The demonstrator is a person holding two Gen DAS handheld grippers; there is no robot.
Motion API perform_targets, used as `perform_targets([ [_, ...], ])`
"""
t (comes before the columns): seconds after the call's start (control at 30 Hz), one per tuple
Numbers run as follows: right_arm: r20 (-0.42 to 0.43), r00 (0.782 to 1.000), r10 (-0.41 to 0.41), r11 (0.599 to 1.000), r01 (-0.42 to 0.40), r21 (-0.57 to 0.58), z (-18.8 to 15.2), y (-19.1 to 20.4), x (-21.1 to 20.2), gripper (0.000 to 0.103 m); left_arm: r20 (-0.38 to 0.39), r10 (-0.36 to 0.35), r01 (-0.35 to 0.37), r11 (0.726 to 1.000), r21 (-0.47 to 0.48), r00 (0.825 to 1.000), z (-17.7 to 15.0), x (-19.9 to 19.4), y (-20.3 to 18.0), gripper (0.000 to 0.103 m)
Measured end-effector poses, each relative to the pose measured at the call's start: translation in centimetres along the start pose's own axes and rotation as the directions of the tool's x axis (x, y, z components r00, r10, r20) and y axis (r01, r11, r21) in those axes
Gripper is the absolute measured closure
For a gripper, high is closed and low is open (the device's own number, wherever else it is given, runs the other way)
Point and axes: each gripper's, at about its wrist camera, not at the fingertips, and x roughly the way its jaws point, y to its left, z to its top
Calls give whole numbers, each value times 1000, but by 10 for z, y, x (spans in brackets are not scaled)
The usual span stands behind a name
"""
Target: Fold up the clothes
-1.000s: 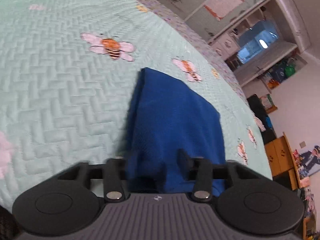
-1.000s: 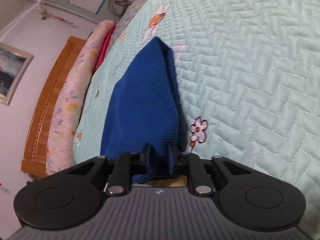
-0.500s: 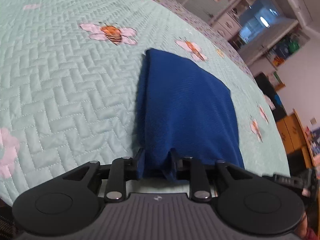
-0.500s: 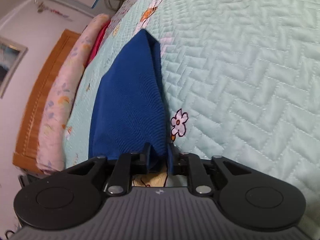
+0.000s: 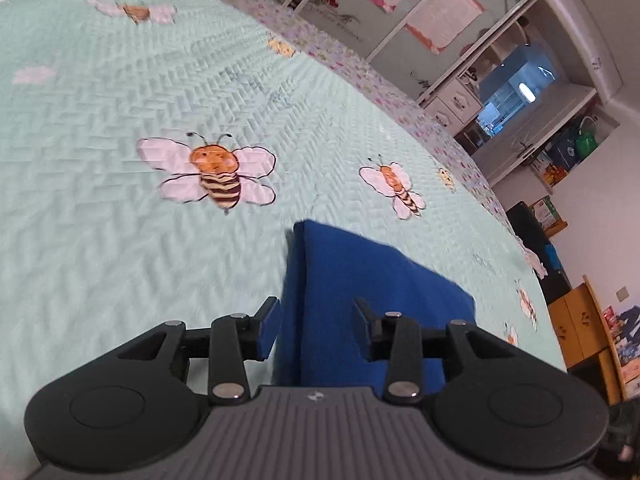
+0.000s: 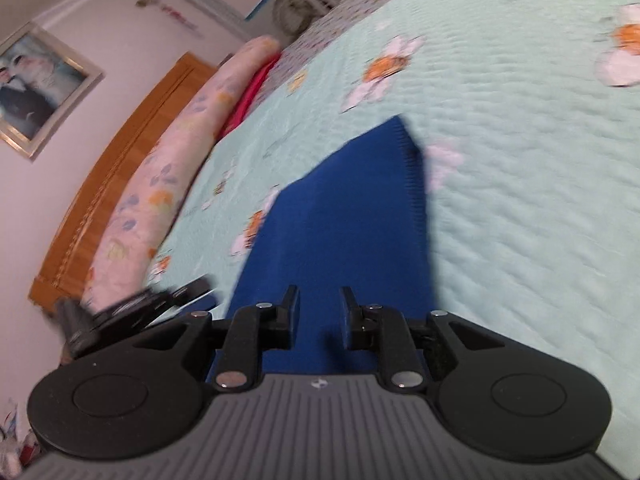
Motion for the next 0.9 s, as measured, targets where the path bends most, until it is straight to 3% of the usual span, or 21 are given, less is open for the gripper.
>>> perform_targets([
  [0.27, -47, 996, 82, 996, -83, -20, 10, 19, 57, 81, -37, -62, 60, 997, -50, 997, 26, 43, 10, 62],
  [0.43, -52, 994, 96, 995, -95, 12, 8, 15, 64, 81, -65, -105, 102, 994, -48, 992, 27, 43, 12, 62],
  [0.63, -50, 991, 123, 992, -122, 29, 4, 10, 60, 81, -143, -106, 105, 994, -18, 984, 15, 40, 8, 62],
  [0.8, 28, 989, 145, 988, -146, 42, 0, 3, 31, 79, -184, -151, 140, 987, -73, 971, 7, 35, 12, 62],
  [0.87, 84, 987, 135, 988, -141, 68, 0, -7, 13, 71, -205, -161, 145, 985, -92, 965, 5, 36, 14, 64],
  [0.9, 112, 985, 129, 987, -138, 81, 0, -12, 5, 68, -213, -160, 142, 985, -95, 964, 4, 38, 14, 70],
])
